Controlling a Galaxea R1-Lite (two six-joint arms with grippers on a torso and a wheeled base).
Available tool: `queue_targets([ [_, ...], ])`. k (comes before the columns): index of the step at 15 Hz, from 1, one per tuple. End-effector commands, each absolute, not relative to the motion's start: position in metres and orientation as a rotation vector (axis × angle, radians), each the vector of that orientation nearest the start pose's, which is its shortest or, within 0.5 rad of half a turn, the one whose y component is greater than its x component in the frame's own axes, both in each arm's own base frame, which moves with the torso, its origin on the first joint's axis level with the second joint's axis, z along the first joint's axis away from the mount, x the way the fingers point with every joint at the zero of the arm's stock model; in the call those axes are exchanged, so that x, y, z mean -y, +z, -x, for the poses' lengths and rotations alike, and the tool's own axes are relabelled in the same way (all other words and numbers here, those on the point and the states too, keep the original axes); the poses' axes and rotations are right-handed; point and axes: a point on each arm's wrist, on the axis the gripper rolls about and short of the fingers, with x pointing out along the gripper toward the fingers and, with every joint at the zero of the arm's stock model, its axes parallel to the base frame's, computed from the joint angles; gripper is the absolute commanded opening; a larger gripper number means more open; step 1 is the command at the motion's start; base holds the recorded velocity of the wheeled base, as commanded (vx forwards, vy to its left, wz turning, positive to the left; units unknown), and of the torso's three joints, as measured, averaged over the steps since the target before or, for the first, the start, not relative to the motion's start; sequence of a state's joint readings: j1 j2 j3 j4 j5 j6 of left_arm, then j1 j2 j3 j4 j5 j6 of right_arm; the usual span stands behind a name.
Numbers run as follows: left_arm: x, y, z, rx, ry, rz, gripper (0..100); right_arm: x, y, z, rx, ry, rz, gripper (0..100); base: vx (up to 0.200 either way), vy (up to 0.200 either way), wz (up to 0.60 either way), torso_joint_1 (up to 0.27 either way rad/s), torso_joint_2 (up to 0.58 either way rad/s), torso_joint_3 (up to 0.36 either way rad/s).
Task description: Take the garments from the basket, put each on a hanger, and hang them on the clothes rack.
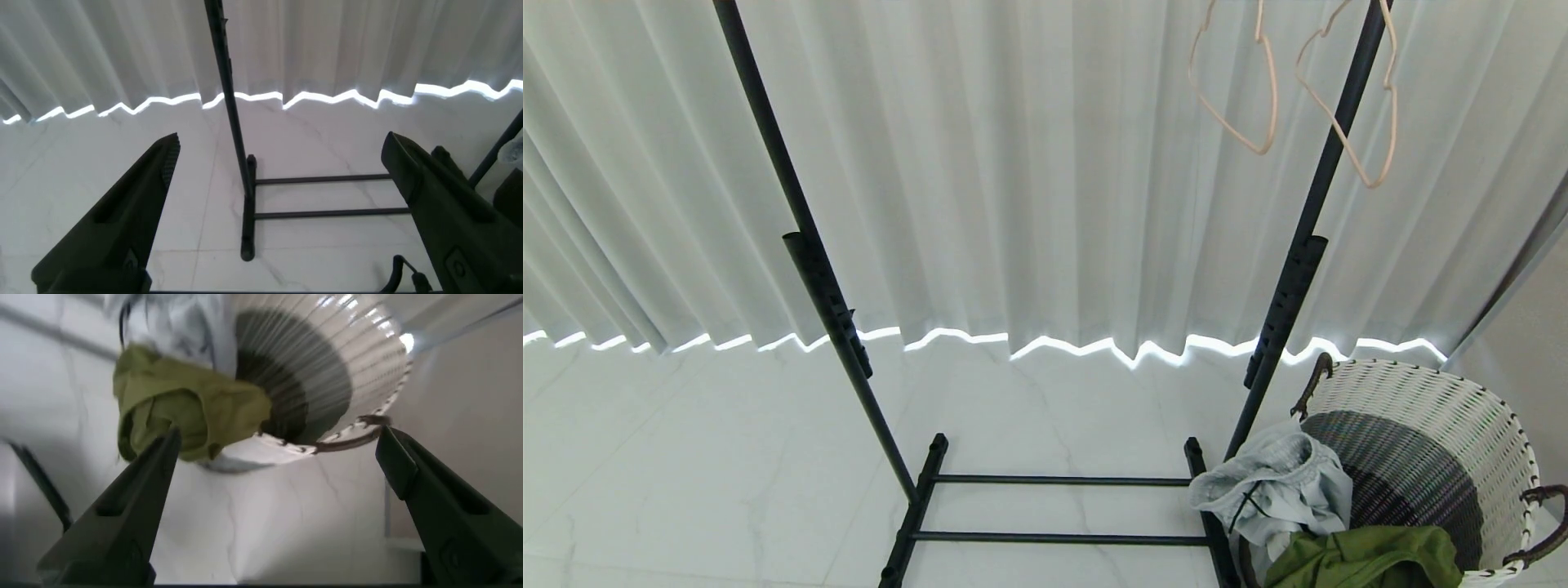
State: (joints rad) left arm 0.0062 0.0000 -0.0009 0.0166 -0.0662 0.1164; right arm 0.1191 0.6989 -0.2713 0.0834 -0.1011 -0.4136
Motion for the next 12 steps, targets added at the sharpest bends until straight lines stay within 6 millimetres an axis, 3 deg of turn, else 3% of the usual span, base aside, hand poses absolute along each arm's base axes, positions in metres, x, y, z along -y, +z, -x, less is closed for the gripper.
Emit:
queue_targets([
  [1,0.002,0.074,0.023,-0.013,-0.061,-0.114,100,-0.010,0.107,-0.102,-0.779,0.198,0.524,100,0.000,0.000,0.00,0.000,0.00,0.000],
  [7,0.002,0.074,0.023,-0.015,-0.061,-0.116,100,-0.008,0.072,-0.127,-0.962,0.248,0.490,100,0.000,0.000,0.00,0.000,0.00,0.000],
  [12,0.002,0.074,0.023,-0.015,-0.061,-0.116,100,0.003,0.052,-0.166,-0.934,0.188,0.504,100,0.000,0.000,0.00,0.000,0.00,0.000],
])
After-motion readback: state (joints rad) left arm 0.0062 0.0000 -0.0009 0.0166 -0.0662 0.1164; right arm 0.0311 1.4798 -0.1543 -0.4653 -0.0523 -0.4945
